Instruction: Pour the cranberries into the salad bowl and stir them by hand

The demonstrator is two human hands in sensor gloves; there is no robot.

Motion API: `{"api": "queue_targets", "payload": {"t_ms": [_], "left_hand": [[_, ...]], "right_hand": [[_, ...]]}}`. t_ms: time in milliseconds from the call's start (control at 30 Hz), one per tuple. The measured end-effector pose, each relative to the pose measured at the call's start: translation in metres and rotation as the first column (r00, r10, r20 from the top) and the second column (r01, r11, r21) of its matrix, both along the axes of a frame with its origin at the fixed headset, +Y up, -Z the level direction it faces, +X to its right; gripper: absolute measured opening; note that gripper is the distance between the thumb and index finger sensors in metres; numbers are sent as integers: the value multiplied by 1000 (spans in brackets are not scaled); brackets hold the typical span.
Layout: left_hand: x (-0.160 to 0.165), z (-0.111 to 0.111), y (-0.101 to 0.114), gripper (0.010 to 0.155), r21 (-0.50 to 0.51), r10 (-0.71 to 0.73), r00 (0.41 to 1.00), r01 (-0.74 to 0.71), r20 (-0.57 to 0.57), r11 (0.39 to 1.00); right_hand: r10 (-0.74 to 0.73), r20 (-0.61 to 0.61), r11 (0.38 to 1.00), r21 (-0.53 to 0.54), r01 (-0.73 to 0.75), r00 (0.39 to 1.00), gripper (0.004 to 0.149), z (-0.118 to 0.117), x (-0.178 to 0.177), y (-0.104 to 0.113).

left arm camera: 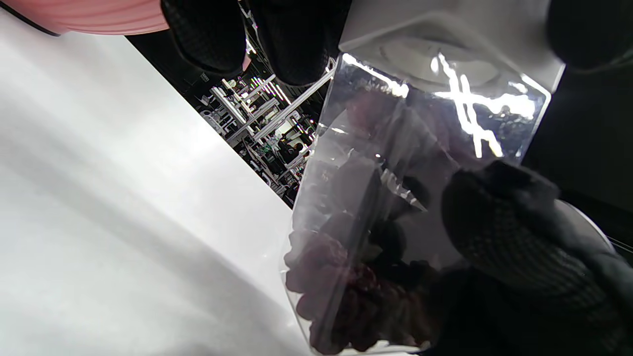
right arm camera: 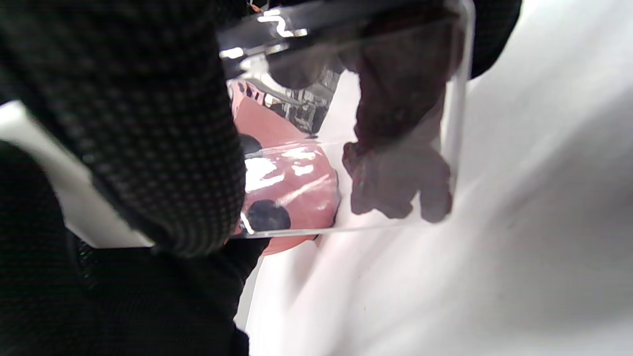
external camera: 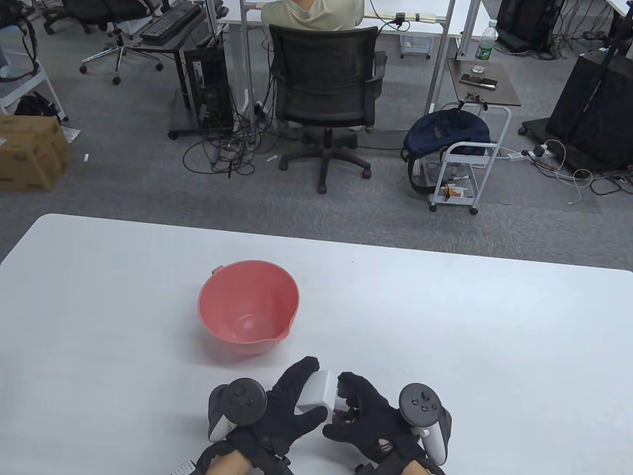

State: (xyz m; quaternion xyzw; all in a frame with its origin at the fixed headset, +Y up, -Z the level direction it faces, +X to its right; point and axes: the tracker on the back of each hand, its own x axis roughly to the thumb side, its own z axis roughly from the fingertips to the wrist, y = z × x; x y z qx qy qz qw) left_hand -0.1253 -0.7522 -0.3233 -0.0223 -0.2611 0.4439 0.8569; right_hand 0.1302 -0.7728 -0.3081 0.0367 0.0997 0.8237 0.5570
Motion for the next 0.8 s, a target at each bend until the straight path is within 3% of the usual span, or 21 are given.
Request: {"api": "queue_targets", "payload": {"t_ms": [267, 800], "left_hand": [[7, 4, -1, 96, -19, -81, 996, 81, -28, 997], [1, -2, 5, 99, -69, -43, 993, 36, -110, 997]], "right_hand": [[114, 114, 991, 59, -122, 987, 93, 5, -3, 2], [112, 107, 990, 71, -120, 988, 96, 3, -14, 5]]}}
